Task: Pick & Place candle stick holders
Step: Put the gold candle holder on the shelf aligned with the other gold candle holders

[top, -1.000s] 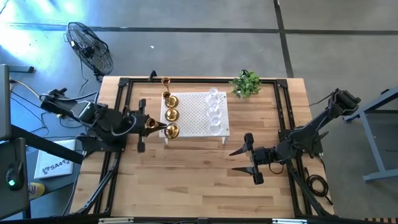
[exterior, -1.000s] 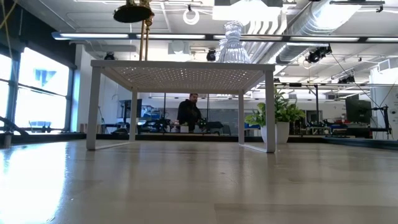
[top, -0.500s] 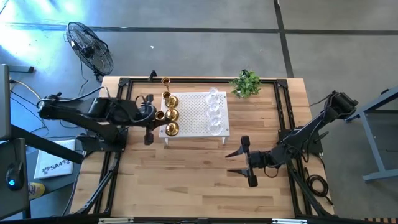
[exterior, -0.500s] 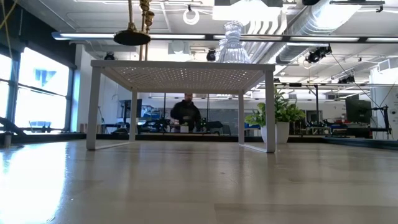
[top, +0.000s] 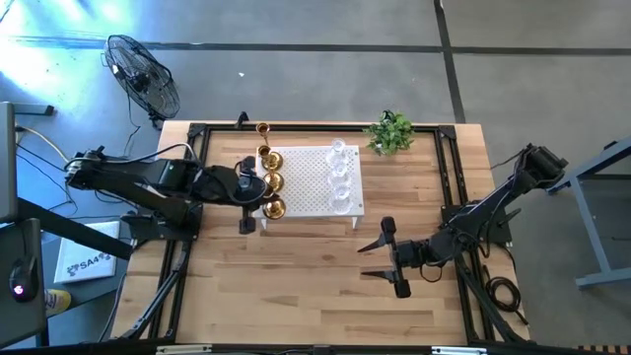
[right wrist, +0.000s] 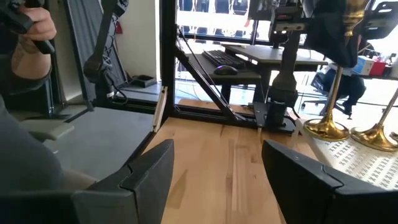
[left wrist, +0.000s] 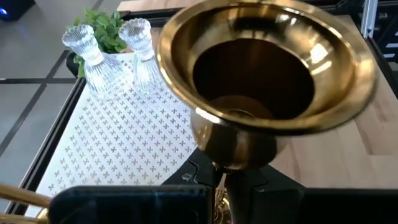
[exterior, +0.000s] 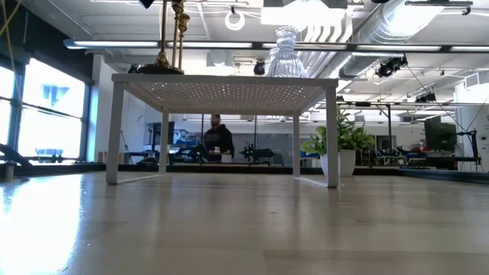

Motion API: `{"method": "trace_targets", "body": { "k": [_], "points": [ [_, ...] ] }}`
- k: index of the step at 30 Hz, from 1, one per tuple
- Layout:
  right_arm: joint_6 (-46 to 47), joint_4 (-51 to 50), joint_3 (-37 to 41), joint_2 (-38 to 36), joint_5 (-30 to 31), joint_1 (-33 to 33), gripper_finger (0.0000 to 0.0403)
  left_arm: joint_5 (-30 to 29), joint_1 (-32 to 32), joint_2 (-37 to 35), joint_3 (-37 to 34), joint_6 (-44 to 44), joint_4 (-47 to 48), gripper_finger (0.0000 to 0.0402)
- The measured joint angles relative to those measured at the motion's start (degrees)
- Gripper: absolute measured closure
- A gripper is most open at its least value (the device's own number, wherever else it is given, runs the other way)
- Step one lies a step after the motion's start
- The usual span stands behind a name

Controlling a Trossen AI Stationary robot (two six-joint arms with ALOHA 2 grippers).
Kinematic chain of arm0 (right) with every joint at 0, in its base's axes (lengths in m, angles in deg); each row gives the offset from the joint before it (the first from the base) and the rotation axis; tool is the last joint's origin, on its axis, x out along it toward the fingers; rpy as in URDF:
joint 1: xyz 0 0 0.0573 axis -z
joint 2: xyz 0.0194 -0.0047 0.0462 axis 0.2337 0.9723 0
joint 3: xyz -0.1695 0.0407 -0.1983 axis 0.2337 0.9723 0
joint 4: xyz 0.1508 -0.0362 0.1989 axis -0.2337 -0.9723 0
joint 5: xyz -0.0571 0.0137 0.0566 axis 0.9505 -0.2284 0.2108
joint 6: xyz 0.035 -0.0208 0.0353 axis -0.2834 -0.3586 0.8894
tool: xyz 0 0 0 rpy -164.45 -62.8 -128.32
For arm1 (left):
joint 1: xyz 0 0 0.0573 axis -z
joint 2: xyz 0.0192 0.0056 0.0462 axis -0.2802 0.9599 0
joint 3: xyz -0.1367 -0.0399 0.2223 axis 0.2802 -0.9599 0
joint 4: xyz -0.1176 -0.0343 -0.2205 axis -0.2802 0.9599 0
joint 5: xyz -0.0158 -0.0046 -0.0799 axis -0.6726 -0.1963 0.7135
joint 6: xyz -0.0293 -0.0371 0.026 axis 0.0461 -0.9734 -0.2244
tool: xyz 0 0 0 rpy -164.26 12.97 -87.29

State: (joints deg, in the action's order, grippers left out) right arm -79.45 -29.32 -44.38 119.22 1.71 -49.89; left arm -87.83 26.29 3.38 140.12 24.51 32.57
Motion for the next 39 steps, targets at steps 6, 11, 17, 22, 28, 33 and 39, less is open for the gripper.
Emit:
{"method": "trace_targets", "body": {
  "k": [6,11,17,22,28,33,39],
  "points": [
    [0.02,0.00,0.00,0.00,0.00,0.02,0.0167,-0.81,0.00,0.22,0.00,0.02,0.10,0.0396],
    [0.02,0.00,0.00,0.00,-0.02,0.00,0.0167,-0.96,0.00,0.22,0.00,-0.08,1.12,0.0396],
    [0.04,0.00,0.00,0.00,-0.02,0.00,0.0167,-3.32,0.00,0.22,0.00,-0.19,1.97,0.0396],
    [0.04,-0.01,0.00,0.00,-0.02,0.00,0.0167,-2.77,-0.02,0.18,0.02,-0.61,2.53,0.0396],
    [0.04,-0.02,0.00,0.00,-0.02,0.00,0.0167,-2.23,-0.02,0.18,0.02,-0.67,2.44,0.0396],
    [0.04,-0.02,0.00,0.00,-0.02,0.00,0.0167,-2.05,-0.02,0.18,0.02,-2.18,3.18,0.0367],
    [0.07,-0.02,0.00,0.00,-0.02,0.00,0.0167,-2.03,-0.02,0.22,0.02,-2.25,4.57,0.0350]
  ]
}}
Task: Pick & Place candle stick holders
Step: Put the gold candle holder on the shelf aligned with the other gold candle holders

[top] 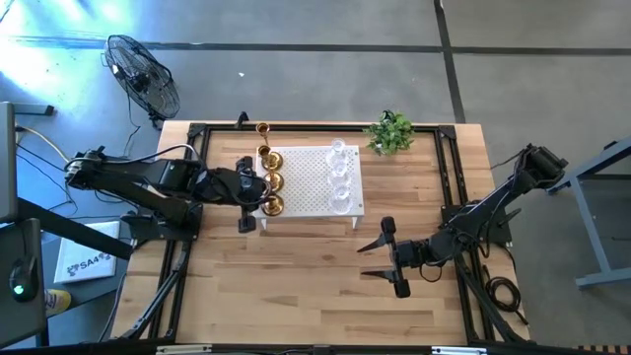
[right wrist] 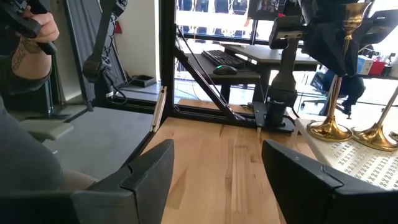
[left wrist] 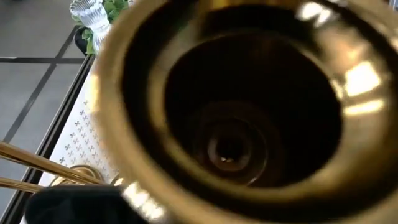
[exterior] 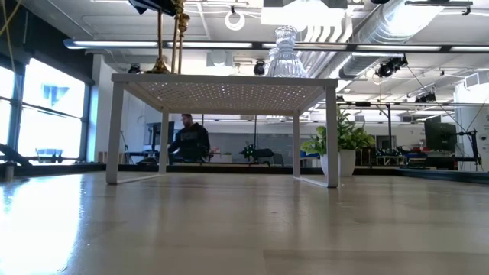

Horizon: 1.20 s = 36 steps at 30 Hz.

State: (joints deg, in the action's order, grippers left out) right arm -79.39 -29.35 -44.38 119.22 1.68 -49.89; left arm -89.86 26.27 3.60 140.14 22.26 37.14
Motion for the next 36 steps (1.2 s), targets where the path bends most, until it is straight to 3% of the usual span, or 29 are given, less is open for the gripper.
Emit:
{"method": "trace_targets", "body": {
  "k": [11,19,36],
  "points": [
    [0.00,-0.01,0.00,0.00,0.17,0.00,0.0167,-0.69,0.00,0.00,-0.02,0.19,-0.17,0.0348],
    [0.00,0.00,0.00,0.00,0.17,0.00,0.0167,-11.80,0.00,0.00,-0.02,0.11,1.24,0.0347],
    [0.00,-0.02,0.00,0.00,0.17,0.00,0.0167,-6.49,0.02,0.00,-0.02,0.13,2.39,0.0346]
  ]
}}
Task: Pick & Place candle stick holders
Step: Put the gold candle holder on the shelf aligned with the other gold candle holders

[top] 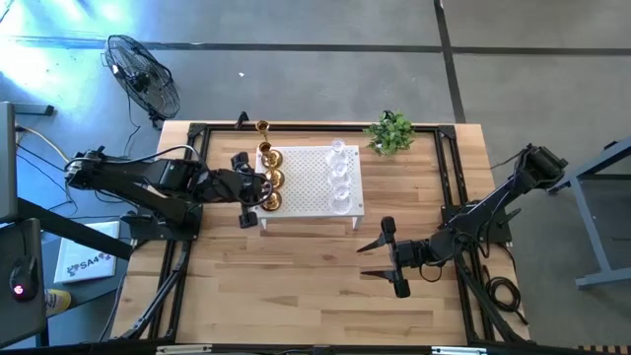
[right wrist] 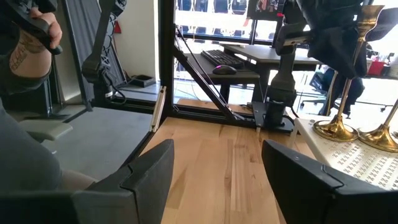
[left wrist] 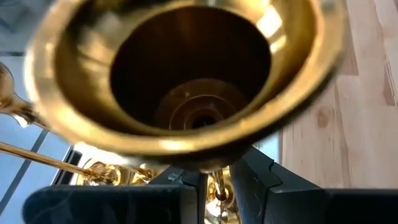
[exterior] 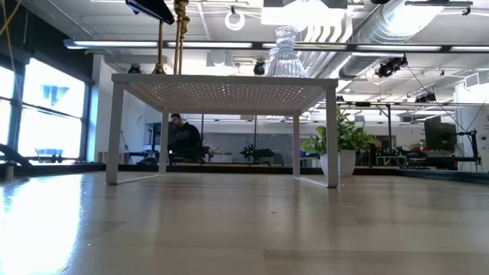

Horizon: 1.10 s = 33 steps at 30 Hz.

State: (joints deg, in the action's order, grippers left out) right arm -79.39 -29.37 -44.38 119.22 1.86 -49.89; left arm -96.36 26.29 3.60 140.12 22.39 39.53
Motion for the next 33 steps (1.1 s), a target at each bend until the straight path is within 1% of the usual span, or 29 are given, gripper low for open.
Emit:
{"method": "trace_targets", "body": {
  "k": [7,11,15,26,33],
  "points": [
    [0.00,0.00,0.00,0.00,0.00,0.00,0.0167,0.00,0.11,0.00,0.00,0.00,0.36,0.0346],
    [0.00,0.00,0.00,0.01,0.00,0.00,0.0167,0.02,0.11,0.00,0.00,0.00,0.38,0.0337],
    [0.00,0.00,0.00,0.02,0.00,0.00,0.0167,0.20,0.11,0.00,0.00,0.00,0.38,0.0315],
    [0.02,-0.02,0.00,0.01,-0.39,0.02,0.0167,0.20,0.11,0.00,0.00,-0.46,1.72,0.0231],
    [0.02,-0.44,0.00,0.02,-0.41,0.02,0.0167,0.20,0.11,0.00,0.00,-0.32,1.72,0.0207]
  ]
}}
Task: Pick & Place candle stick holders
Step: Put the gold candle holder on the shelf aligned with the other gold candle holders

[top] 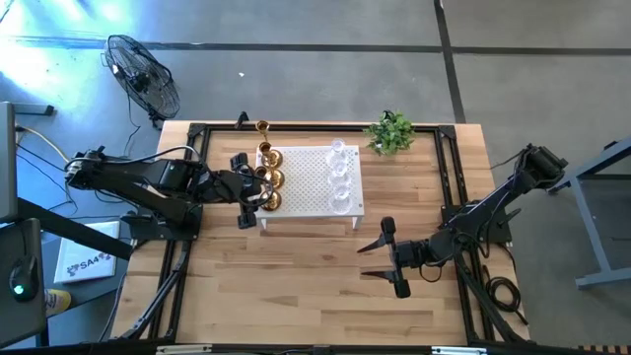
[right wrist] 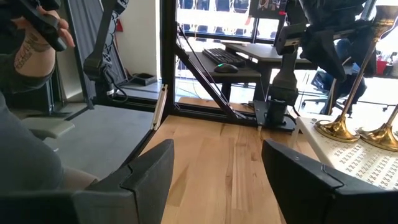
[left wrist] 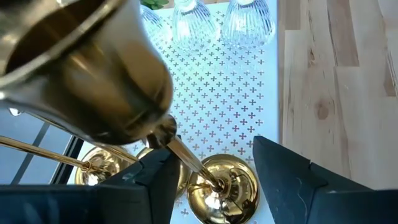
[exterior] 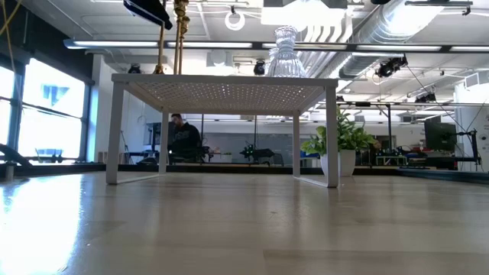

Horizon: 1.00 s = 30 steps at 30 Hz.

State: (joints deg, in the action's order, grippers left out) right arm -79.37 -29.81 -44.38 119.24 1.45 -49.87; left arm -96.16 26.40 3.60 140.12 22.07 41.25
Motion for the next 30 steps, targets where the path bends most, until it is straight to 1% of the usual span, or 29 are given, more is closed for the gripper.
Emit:
{"method": "trace_targets", "body": {
  "k": [3,10,30],
  "points": [
    [0.00,-0.02,0.00,0.00,-0.10,0.00,0.0167,0.02,0.00,0.00,0.00,0.15,0.00,0.0203],
    [1.06,-0.18,0.00,0.00,-2.37,-0.02,0.0167,0.15,0.00,0.00,0.00,0.30,-0.04,0.0202],
    [1.33,-0.83,0.00,0.00,-2.39,-0.02,0.0167,0.22,0.00,-2.72,-0.04,0.32,1.85,0.0202]
  ]
}}
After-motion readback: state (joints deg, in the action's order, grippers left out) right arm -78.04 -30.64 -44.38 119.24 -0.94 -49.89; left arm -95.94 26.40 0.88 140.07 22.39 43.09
